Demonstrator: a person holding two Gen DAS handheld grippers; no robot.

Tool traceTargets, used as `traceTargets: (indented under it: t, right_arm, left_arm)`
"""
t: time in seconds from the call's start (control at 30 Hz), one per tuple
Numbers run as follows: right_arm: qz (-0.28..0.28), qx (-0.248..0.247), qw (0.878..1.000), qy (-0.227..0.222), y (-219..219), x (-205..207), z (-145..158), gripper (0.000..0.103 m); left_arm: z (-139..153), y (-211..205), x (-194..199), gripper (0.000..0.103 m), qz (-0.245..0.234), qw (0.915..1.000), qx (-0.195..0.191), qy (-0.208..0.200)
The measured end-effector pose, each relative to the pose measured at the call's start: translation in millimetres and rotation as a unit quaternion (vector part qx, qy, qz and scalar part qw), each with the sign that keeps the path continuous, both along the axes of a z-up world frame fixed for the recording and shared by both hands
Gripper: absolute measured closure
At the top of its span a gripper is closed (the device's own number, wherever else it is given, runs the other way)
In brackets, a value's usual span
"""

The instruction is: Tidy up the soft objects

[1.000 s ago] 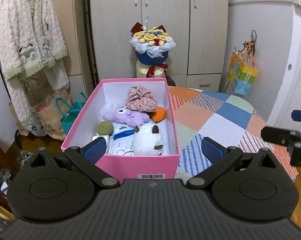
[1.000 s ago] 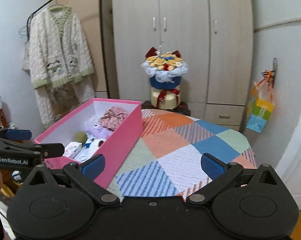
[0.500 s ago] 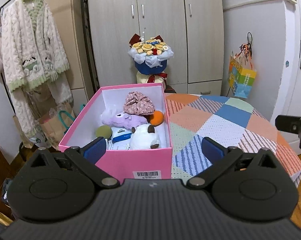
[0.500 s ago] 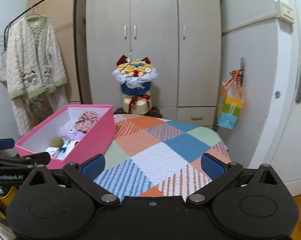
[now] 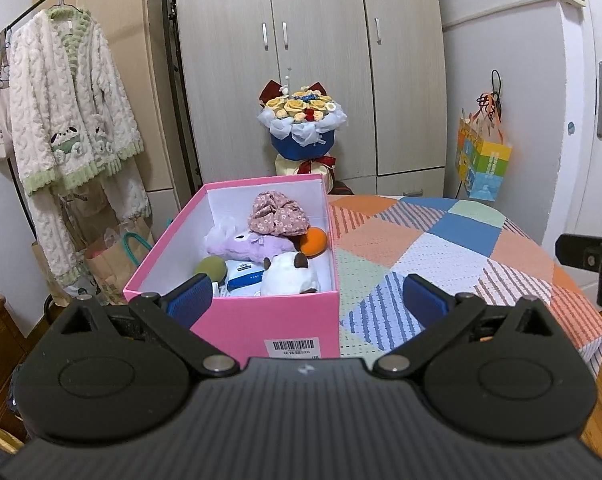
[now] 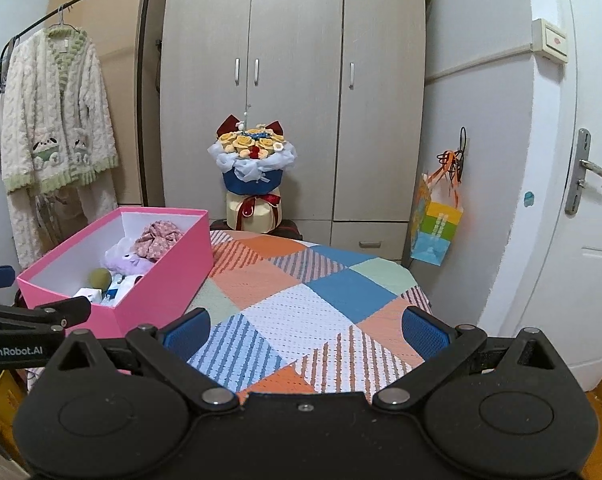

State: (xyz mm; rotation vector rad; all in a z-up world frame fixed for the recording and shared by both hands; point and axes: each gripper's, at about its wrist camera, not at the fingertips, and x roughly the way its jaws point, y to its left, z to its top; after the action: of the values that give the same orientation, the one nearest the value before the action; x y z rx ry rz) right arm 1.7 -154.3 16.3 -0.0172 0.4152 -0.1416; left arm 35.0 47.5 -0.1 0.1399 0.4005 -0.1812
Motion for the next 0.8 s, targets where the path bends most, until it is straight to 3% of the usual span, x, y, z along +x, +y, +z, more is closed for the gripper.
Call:
traceTargets:
  t: [0.8]
  right_arm:
    - [-0.019, -0.032, 0.999, -0.029, 14.1, -11.0, -5.8, 0.000]
  left_arm:
    - [-6.3, -1.7, 1.6, 0.000, 0.012, 0.9999, -0.009, 0.002]
